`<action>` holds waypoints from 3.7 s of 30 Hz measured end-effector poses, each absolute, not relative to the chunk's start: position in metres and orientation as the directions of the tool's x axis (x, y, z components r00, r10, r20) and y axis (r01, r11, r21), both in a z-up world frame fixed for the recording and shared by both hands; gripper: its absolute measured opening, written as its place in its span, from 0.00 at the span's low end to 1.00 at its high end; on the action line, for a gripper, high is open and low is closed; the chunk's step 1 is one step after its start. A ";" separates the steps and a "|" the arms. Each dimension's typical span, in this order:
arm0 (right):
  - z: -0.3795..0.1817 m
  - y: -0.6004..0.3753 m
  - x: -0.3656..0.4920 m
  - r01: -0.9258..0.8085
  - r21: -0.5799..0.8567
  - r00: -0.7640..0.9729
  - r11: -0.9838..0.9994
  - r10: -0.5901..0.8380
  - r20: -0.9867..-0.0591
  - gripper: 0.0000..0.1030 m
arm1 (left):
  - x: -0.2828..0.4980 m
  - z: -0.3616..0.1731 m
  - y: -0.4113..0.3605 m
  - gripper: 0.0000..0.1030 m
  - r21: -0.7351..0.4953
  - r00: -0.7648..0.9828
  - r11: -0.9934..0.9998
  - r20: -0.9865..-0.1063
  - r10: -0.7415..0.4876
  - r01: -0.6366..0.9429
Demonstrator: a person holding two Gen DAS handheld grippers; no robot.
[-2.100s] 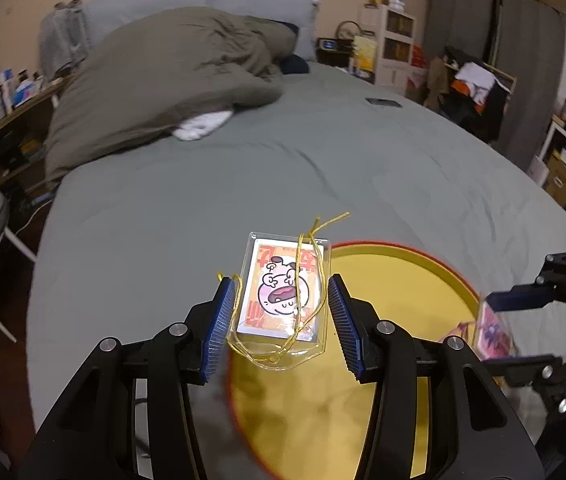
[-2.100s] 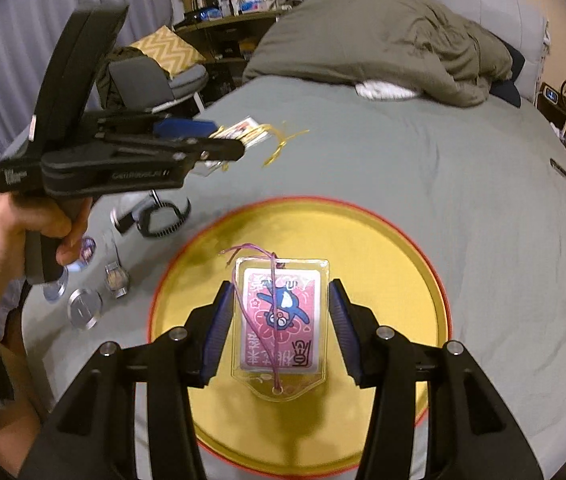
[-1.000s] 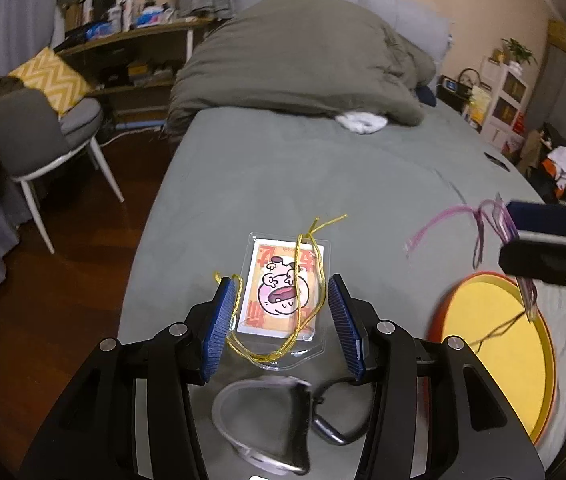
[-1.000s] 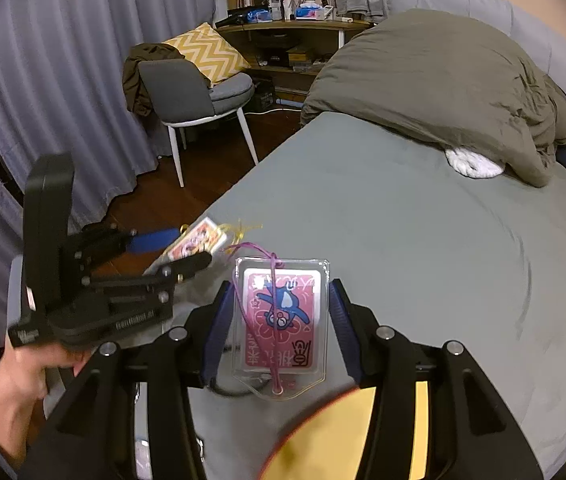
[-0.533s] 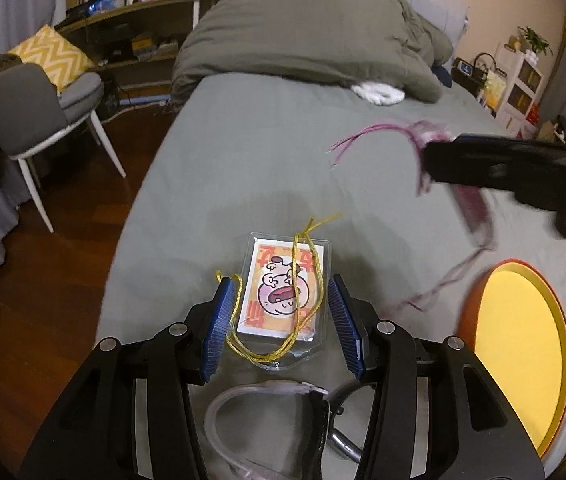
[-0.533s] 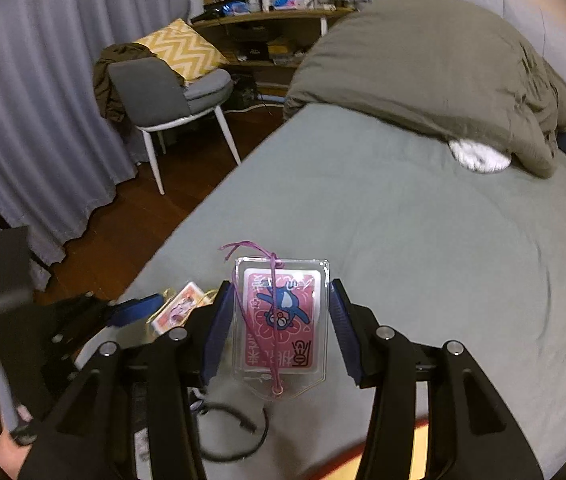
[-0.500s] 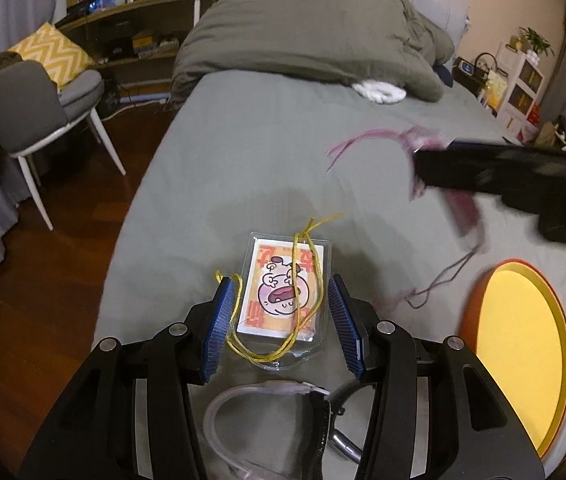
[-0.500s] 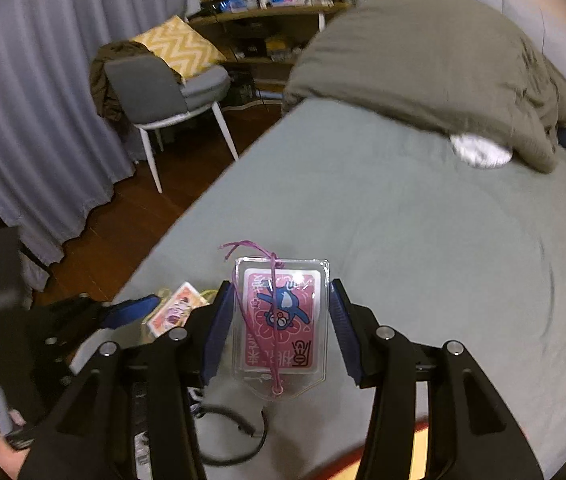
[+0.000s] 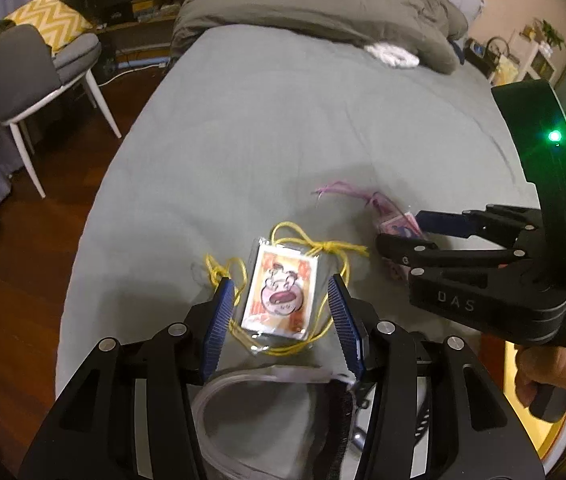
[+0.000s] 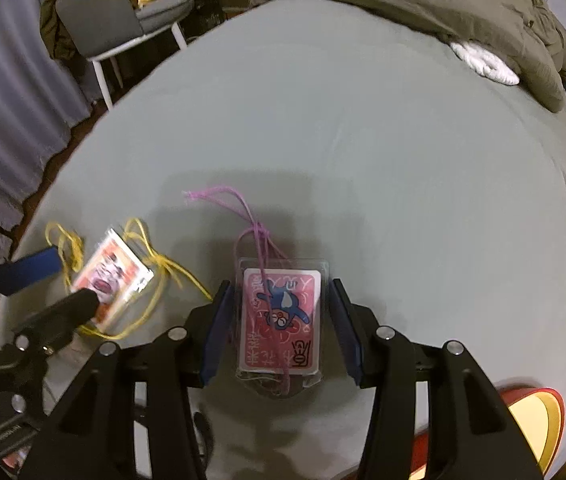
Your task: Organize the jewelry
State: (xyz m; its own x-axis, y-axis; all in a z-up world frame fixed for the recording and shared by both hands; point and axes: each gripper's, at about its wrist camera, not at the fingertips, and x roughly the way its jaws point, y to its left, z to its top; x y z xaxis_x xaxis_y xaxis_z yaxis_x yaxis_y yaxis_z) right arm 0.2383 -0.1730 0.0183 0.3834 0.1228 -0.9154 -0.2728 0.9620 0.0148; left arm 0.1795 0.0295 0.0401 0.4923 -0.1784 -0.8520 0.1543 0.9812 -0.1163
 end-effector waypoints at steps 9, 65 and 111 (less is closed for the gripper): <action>0.025 -0.169 0.233 -0.287 -0.018 0.409 0.958 0.106 -0.906 0.57 | 0.174 0.041 0.031 0.45 -0.109 0.502 0.983 -0.848 -0.170 0.150; 0.136 -0.211 -0.055 -0.424 0.013 0.598 0.906 0.290 -0.748 0.86 | -0.084 0.123 0.025 0.95 -0.026 0.656 0.995 -0.750 -0.084 0.097; 0.006 -0.170 -0.078 -0.328 0.040 0.573 0.944 0.232 -0.786 0.92 | -0.091 0.020 0.019 0.95 0.107 0.639 0.994 -0.763 0.092 -0.015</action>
